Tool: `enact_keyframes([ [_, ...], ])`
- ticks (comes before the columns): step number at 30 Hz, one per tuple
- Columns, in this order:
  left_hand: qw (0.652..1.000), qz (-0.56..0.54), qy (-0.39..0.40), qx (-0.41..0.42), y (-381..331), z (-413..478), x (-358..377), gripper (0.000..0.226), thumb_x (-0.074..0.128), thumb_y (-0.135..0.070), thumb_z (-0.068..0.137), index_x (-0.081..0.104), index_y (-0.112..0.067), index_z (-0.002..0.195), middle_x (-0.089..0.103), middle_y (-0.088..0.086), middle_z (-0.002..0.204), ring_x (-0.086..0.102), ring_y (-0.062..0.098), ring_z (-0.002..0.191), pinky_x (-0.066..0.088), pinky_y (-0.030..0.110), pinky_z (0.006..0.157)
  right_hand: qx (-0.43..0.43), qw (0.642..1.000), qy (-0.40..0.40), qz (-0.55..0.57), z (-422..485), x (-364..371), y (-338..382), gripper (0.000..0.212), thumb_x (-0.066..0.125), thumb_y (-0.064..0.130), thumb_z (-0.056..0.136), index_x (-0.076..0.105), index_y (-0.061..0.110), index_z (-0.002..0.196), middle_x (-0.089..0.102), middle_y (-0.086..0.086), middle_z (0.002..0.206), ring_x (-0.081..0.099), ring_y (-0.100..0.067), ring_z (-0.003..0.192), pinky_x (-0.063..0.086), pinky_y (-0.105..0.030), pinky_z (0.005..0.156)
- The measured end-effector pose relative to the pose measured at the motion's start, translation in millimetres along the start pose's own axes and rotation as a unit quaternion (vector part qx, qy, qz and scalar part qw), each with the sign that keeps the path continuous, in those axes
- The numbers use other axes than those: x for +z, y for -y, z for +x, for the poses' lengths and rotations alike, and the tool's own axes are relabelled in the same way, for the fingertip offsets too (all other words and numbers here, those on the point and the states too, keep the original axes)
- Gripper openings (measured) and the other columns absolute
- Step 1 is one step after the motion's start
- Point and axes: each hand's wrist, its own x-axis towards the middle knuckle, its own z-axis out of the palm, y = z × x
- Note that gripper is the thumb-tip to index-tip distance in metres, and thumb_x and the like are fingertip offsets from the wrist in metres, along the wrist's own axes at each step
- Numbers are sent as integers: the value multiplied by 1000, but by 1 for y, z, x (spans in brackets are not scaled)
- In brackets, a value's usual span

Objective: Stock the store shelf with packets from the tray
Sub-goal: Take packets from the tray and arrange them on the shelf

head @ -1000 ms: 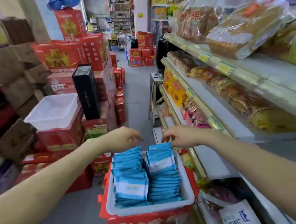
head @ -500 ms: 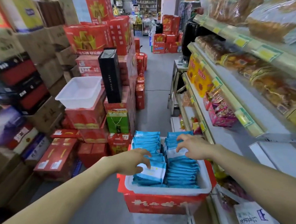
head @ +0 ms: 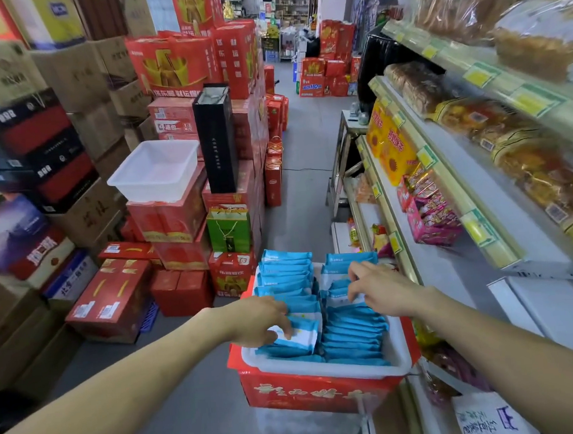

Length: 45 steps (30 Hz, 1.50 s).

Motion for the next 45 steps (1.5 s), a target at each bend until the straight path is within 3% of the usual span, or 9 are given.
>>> enact_keyframes([
  [5,999,-33,41,6,-8,7,4,41,50,-14,103,63,-38,134,52,-4,144,57,26,125,50,48,103,-23,998,-1,-50,7,3,5,31,60,13,98,72,36,115,40,12,100,45,-12,93,44,-34,72],
  [9,999,-14,24,16,-11,11,2,62,45,5,93,64,-38,133,56,-2,138,61,27,116,54,49,93,-45,996,35,-73,9,7,8,41,50,15,100,65,41,129,53,9,123,56,-19,111,52,-46,85],
  [19,994,-98,-30,30,17,14,-31,53,51,-4,102,60,-46,134,62,-14,139,59,10,119,50,35,103,20,990,104,89,19,-11,-12,52,62,9,96,63,44,134,59,14,141,53,-11,128,44,-34,104],
  [24,992,-114,-52,34,31,21,-103,58,56,-9,99,59,-59,128,61,-19,140,59,6,120,49,36,107,59,985,70,147,15,-74,-30,51,72,12,93,66,49,127,54,15,148,50,-12,134,45,-36,107],
  [27,991,-104,-74,52,32,29,-158,58,59,-11,96,63,-62,123,60,-26,134,56,-8,114,45,21,100,68,988,33,135,4,-123,-40,50,75,12,90,68,50,123,60,21,128,56,-6,114,46,-28,91],
  [32,989,-76,-99,84,17,46,-255,61,60,-8,93,66,-64,117,61,-27,130,58,-1,113,47,32,102,95,986,-45,128,-23,-212,-57,52,75,9,88,71,54,114,53,38,101,48,20,92,33,-11,69],
  [38,977,-48,-146,145,-25,58,-368,58,62,5,91,76,-48,112,68,-35,113,63,-6,96,44,14,81,137,981,-99,91,-75,-304,-81,50,71,4,91,72,46,117,52,32,109,49,-3,105,37,-19,77],
  [41,966,-42,-164,197,-56,62,-416,54,63,8,91,78,-39,114,71,-22,118,64,1,101,48,21,89,165,974,-137,78,-113,-346,-86,48,71,4,92,72,47,114,54,24,117,52,-7,114,40,-30,88],
  [45,943,-34,-176,281,-109,68,-467,54,65,7,95,78,-42,115,66,-37,120,61,-12,107,44,10,88,214,959,-182,45,-189,-391,-93,49,73,2,89,74,41,119,61,15,118,56,-12,110,45,-35,95],
])
